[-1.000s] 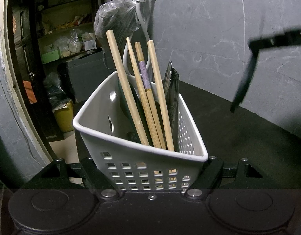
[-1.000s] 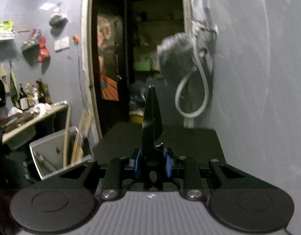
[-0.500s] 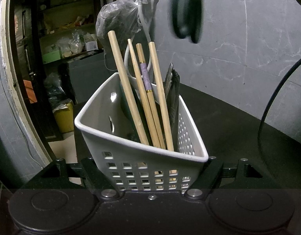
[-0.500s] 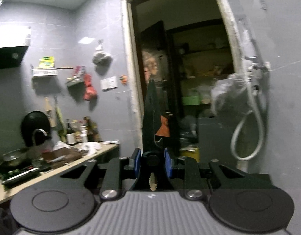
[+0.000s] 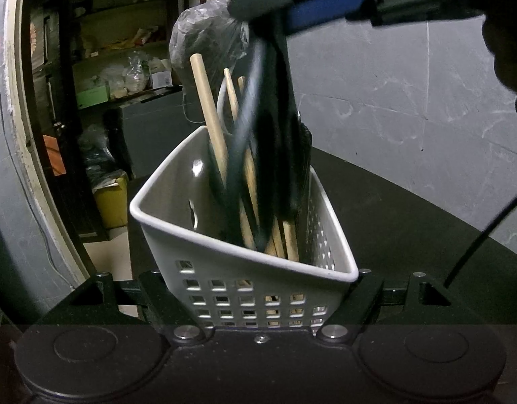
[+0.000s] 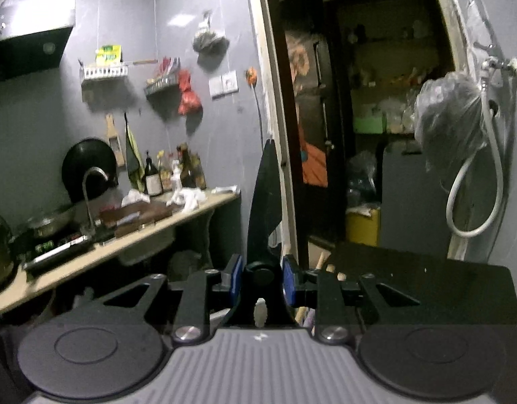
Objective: Organize utensils
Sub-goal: 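Lower the scissors into the white caddy and open the right gripper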
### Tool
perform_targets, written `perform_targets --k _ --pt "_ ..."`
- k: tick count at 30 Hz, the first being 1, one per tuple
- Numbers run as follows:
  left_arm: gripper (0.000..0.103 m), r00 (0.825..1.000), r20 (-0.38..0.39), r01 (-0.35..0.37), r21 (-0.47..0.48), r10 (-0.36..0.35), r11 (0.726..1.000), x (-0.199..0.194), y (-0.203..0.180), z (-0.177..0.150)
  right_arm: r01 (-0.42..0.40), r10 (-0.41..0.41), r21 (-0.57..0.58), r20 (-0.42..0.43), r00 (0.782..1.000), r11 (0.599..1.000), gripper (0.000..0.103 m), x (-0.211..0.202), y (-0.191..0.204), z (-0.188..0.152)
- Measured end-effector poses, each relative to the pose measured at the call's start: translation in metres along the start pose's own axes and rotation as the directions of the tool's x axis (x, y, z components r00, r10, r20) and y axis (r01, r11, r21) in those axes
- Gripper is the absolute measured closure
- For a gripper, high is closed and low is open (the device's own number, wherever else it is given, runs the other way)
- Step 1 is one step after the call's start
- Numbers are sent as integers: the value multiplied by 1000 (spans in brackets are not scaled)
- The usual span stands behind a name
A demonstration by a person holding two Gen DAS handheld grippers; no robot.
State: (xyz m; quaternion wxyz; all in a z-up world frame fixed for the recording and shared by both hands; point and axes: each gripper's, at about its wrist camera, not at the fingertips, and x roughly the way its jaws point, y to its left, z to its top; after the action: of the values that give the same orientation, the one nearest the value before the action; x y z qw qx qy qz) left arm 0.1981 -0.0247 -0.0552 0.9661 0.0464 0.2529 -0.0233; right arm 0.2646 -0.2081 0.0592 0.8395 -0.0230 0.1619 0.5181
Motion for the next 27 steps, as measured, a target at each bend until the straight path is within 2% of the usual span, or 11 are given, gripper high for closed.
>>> perform_targets --k 6,9,17,20,22,24,26,27 --pt "25 1000 1 -2 -3 2 1000 0 0 0 4 -5 -36 -39 999 999 76 5 9 -9" --pt "25 1000 1 -3 -3 3 1000 0 0 0 4 -5 -27 -40 999 1000 82 6 8 -10" --pt "25 1000 3 -3 -5 3 1000 1 1 0 5 -5 3 -49 999 1000 82 8 3 -13" --pt "25 1000 2 -3 -5 3 1000 1 1 -1 16 -15 22 -28 1000 1000 81 3 1 -13" --pt "25 1000 2 -4 -5 4 1000 2 1 -1 23 -23 47 6 1000 999 73 -6 -2 -13" --pt "25 1000 1 -5 -7 5 1000 2 1 0 40 -43 69 44 998 997 47 -16 -6 -12" --pt "25 1000 1 -7 -8 7 1000 1 1 0 71 -78 92 74 994 993 42 -25 -9 -13" --pt "25 1000 1 -8 -9 8 1000 1 1 -1 89 -98 108 81 992 990 35 -30 -12 -15"
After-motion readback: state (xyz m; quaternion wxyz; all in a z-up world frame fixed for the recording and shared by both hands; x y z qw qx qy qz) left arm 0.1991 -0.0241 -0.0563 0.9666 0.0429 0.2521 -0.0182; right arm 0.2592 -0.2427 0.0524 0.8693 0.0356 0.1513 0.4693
